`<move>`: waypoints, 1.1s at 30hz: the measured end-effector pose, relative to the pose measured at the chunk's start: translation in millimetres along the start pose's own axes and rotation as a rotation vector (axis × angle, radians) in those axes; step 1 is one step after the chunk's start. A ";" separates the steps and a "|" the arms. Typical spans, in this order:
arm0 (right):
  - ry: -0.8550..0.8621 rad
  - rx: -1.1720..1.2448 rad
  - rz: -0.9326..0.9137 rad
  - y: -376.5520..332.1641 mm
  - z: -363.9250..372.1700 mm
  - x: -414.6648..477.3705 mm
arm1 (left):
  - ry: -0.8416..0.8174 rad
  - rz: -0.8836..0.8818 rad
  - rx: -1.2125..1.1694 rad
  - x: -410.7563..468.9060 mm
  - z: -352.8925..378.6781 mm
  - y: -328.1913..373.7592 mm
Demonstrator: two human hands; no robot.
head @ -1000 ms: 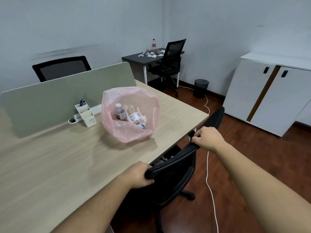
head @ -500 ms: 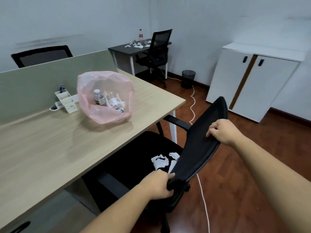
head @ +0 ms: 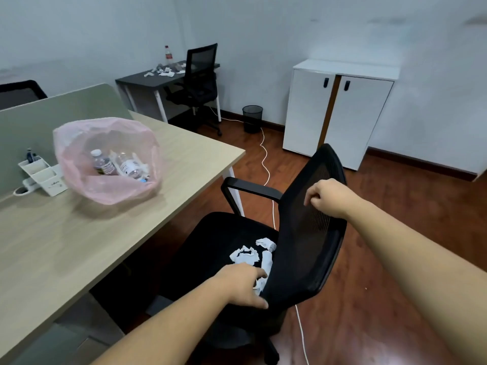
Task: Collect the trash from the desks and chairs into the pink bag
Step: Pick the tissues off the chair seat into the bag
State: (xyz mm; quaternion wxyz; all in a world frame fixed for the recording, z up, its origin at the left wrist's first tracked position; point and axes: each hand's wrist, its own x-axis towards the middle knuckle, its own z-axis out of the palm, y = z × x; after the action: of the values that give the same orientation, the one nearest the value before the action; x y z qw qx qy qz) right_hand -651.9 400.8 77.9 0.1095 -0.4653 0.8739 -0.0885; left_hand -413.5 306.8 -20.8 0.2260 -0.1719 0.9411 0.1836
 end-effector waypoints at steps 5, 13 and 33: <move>-0.064 0.063 -0.056 -29.5 6.9 14.7 | 0.047 -0.047 0.055 13.7 -18.0 -28.2; -0.104 0.216 0.120 -63.8 60.4 64.4 | 0.018 -0.034 0.072 71.6 -38.4 -77.9; -0.514 0.226 0.742 -30.2 418.0 111.4 | -0.297 0.124 0.130 316.4 118.3 -187.7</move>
State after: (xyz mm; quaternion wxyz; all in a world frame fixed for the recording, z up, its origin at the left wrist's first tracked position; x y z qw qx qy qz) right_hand -574.0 269.3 -327.8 0.3970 -0.1132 0.9106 -0.0200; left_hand -559.8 116.7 -323.9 0.3612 -0.0697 0.9161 0.1594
